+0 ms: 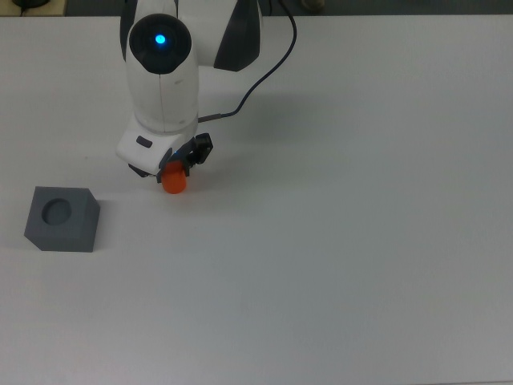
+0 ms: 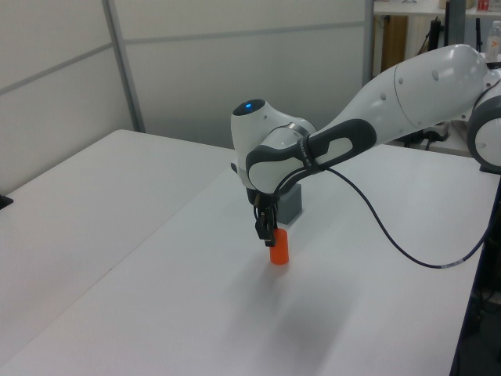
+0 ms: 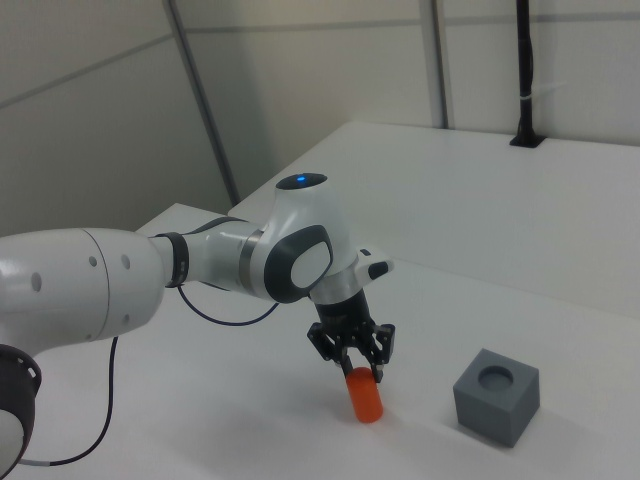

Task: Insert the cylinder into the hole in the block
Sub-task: 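Lower the gripper around the orange cylinder and close on it, then lift the orange cylinder and carry it above the grey block, then lower the orange cylinder into the hole of the grey block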

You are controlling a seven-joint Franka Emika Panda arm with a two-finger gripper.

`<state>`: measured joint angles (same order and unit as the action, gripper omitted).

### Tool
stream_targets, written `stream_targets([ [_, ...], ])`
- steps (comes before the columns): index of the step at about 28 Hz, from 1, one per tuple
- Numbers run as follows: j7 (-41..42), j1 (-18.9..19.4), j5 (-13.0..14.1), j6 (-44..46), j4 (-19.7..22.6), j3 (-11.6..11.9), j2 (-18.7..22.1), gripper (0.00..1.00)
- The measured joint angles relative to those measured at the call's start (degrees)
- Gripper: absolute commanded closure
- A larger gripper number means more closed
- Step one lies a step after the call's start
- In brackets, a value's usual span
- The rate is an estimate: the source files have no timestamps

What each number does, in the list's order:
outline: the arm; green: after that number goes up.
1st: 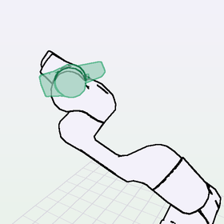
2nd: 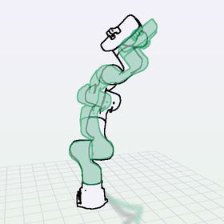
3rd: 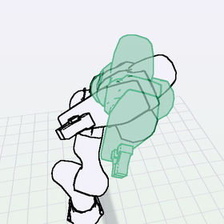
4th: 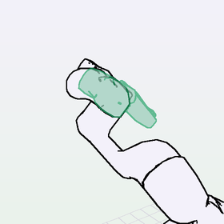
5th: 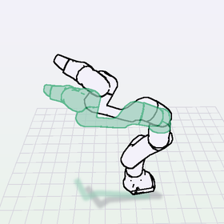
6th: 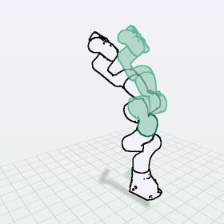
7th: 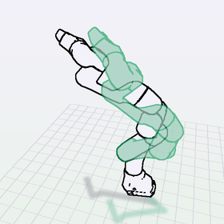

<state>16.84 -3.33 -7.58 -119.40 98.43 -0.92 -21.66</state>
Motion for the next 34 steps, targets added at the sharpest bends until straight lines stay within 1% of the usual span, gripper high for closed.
stream_targets([
  [7, -0.43, -0.39, 0.0, -0.01, -1.36, 0.43, 0.2, 0.62],
  [12, -1.42, -0.77, 0.54, -0.01, -4.19, 1.85, 0.57, 0.61],
  [17, -1.59, -1.01, 3.57, -0.07, -7.38, 4.92, 0.88, 0.61],
  [19, -1.58, -1.09, 5.51, -0.13, -8.97, 6.76, 1.15, 0.61],
  [21, -1.57, -1.14, 6.91, -0.13, -9.96, 8.07, 1.43, 0.61],
  [24, -1.56, -1.19, 7.93, -0.14, -10.91, 9.85, 1.79, 0.61],
  [28, -1.58, -1.48, 8.59, -3.73, -11.21, 11.02, 1.84, 0.61],
  [30, -1.58, -1.83, 8.87, -6.86, -11.21, 11.2, 1.76, 0.61],
  [34, -1.61, -2.04, 8.94, -10.4, -11.2, 11.39, 1.46, 0.61],
])
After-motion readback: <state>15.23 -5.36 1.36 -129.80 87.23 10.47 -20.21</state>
